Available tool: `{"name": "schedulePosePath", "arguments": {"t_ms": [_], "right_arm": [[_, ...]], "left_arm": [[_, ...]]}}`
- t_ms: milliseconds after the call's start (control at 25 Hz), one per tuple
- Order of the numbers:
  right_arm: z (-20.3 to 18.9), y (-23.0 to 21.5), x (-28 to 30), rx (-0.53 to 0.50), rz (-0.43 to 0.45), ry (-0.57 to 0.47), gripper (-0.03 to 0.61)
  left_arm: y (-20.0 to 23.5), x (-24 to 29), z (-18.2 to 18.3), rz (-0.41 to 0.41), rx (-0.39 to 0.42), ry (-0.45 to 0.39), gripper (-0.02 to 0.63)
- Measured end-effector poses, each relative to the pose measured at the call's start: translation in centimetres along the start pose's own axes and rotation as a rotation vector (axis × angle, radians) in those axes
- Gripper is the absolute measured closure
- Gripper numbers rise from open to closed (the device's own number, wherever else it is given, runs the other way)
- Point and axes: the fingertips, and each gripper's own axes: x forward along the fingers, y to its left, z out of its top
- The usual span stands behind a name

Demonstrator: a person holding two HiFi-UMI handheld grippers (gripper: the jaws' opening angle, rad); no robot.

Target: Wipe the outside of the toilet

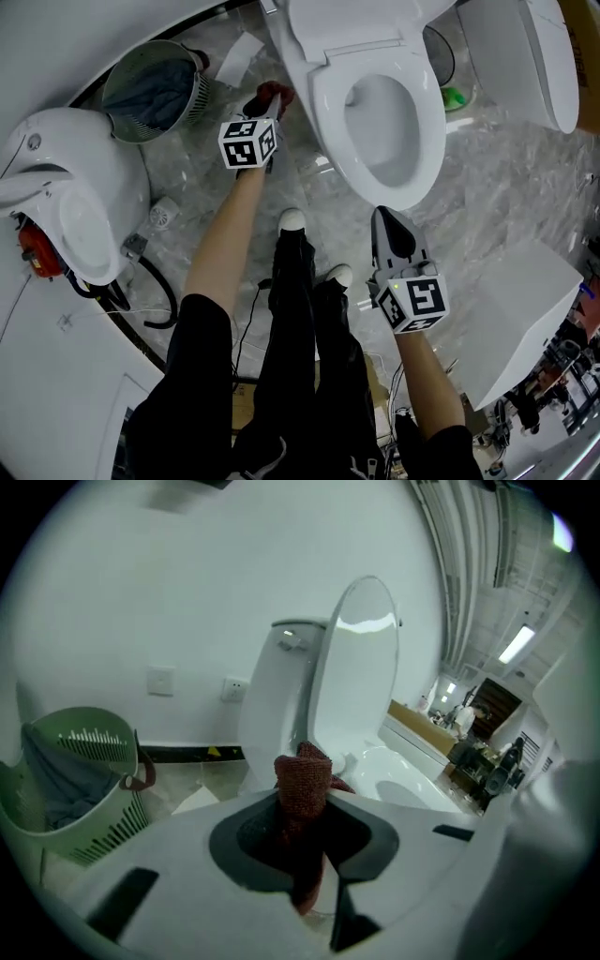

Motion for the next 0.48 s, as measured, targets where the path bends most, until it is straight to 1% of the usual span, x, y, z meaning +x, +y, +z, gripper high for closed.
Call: {"name": "schedulePosePath", "arguments": {"t_ms": [120, 200, 320, 480], "right_arm": [[-1.2, -0.5, 0.6, 0.009, 0.003, 0.002, 0.575], [-2.2, -0.8, 0.9, 0.023, 0.005, 0.001, 0.575], [-3.6, -1.0, 1.1, 0.029, 0.007, -0.002, 0.575], [-4.3, -1.7, 1.6, -0.004, 0.020, -0.027, 0.575]], "left_arm": [[2.0, 1.7, -1.3, 0.053, -0.063, -0.012, 0.543], [2.6, 2.6, -1.6, 0.072, -0.065, -0.034, 0.546], [2.1, 3.8, -2.1, 0.060, -0.067, -0.056, 0.548], [1.3, 4.3, -2.7, 0.019, -0.119, -0.100, 0.548]]}}
